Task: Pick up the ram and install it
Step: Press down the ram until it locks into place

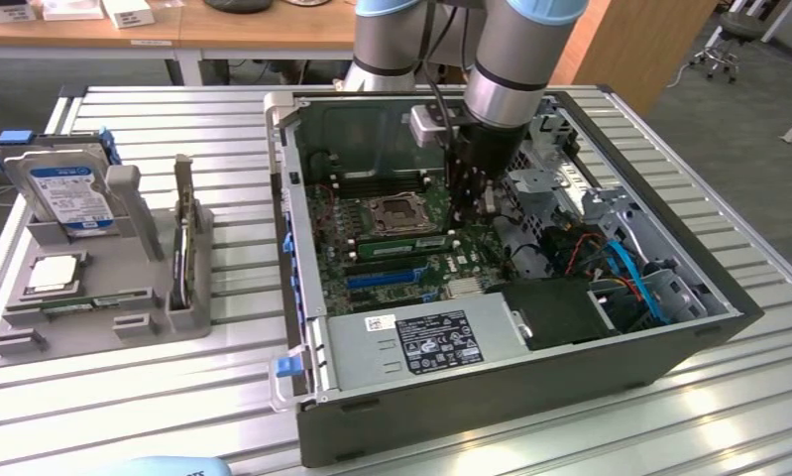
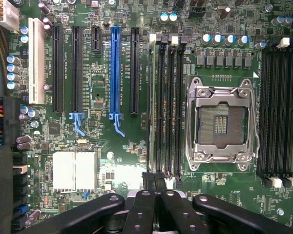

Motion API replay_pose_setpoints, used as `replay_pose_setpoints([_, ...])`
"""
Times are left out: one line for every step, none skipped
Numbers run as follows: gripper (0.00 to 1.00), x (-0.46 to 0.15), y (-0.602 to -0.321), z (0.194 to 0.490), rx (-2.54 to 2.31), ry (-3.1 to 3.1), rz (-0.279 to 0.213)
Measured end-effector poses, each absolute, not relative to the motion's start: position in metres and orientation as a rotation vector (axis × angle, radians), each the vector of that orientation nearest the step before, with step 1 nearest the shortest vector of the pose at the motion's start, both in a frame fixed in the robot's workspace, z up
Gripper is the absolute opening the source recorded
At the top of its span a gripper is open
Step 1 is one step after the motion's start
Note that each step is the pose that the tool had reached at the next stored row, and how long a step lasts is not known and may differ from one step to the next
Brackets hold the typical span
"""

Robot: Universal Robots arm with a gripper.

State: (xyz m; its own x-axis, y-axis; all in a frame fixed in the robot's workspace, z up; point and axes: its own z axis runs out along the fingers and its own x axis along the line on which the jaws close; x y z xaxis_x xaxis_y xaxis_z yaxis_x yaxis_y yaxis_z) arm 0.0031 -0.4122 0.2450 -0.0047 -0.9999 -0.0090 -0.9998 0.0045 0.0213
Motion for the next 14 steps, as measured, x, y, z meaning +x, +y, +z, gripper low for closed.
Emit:
replay_pose_setpoints([0.1,0.0031,-0.412,0.245,2.21,-2.22,-0.033])
replay_pose_setpoints([0.1,0.0031,-0.4117,0.245,2.21,-2.22,-0.033])
replay_pose_setpoints([0.1,0.0031,-0.4114,0.245,2.21,-2.22,-0.033])
replay_pose_setpoints([0.1,0.0031,-0.4112,0.245,2.21,-2.22,-0.032])
replay_pose_setpoints([0.1,0.0031,-0.4109,0.245,2.209,-2.22,-0.032])
replay_pose_setpoints([0.1,0.0031,-0.4104,0.245,2.209,-2.219,-0.031])
replay_pose_setpoints([0.1,0.0031,-0.41,0.245,2.209,-2.219,-0.031])
replay_pose_setpoints([0.1,0.0031,-0.4095,0.245,2.209,-2.219,-0.03])
replay_pose_setpoints([0.1,0.0031,-0.4091,0.245,2.208,-2.219,-0.029])
replay_pose_setpoints([0.1,0.0031,-0.4087,0.245,2.208,-2.218,-0.029])
replay_pose_setpoints([0.1,0.0031,-0.4081,0.245,2.207,-2.218,-0.027])
replay_pose_setpoints([0.1,0.0031,-0.4075,0.245,2.207,-2.217,-0.026])
replay_pose_setpoints([0.1,0.0031,-0.4069,0.245,2.206,-2.217,-0.025])
replay_pose_setpoints([0.1,0.0031,-0.4063,0.245,2.205,-2.216,-0.023])
